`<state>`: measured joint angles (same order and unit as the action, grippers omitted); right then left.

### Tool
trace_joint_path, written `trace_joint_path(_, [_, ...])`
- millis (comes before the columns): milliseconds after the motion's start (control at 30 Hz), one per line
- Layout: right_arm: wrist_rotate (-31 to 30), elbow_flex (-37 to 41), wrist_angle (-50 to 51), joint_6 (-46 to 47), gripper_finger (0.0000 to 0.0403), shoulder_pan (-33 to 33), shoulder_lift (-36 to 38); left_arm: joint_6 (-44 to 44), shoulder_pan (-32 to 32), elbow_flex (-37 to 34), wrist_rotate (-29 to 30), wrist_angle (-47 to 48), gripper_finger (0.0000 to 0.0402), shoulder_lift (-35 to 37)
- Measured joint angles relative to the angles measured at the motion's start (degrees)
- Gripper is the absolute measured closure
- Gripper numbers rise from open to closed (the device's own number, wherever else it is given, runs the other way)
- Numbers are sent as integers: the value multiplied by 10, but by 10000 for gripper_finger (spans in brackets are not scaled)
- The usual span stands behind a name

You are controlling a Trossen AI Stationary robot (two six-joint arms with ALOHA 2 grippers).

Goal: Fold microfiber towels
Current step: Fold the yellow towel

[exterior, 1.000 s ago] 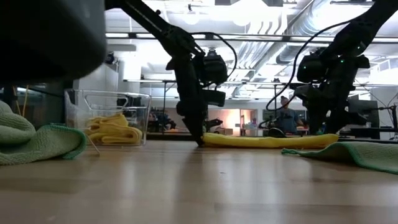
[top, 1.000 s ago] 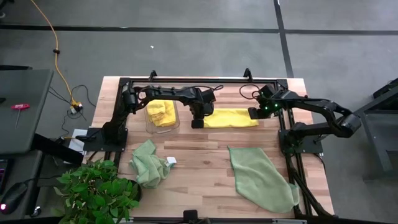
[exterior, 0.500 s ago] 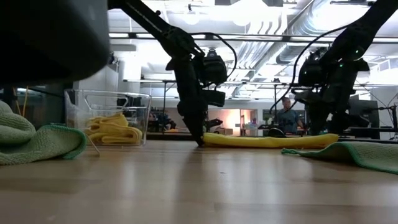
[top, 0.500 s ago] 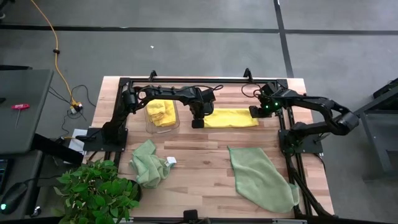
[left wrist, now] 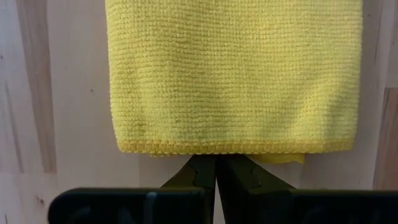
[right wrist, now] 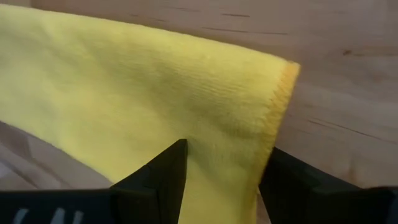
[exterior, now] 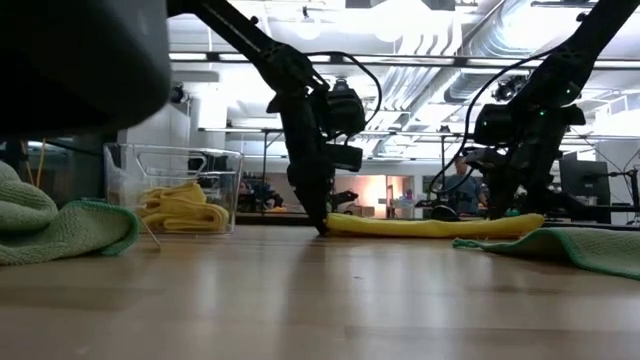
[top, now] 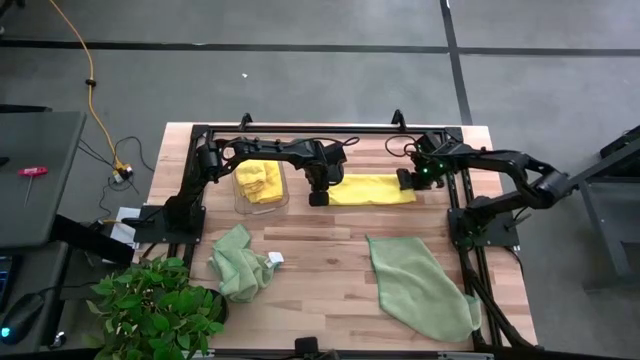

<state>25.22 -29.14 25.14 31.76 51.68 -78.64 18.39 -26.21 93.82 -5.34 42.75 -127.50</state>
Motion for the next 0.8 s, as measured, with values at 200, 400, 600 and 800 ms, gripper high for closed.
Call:
trace_joint_path(200, [9, 0, -14, 8, 240, -1, -1, 0, 0, 0, 0, -1, 402, 0])
trace_joint_path(400, [3, 1, -13, -7, 342, 0, 1, -5, 0, 0, 2, -5, 402, 0])
trace_joint_path(600, [16, -9, 34, -19, 388, 1, 51, -41, 7, 0, 17, -22, 402, -1])
trace_joint_path(800, [-9, -64, 94, -16, 398, -22, 82, -57, 9, 0, 17, -50, 402, -2])
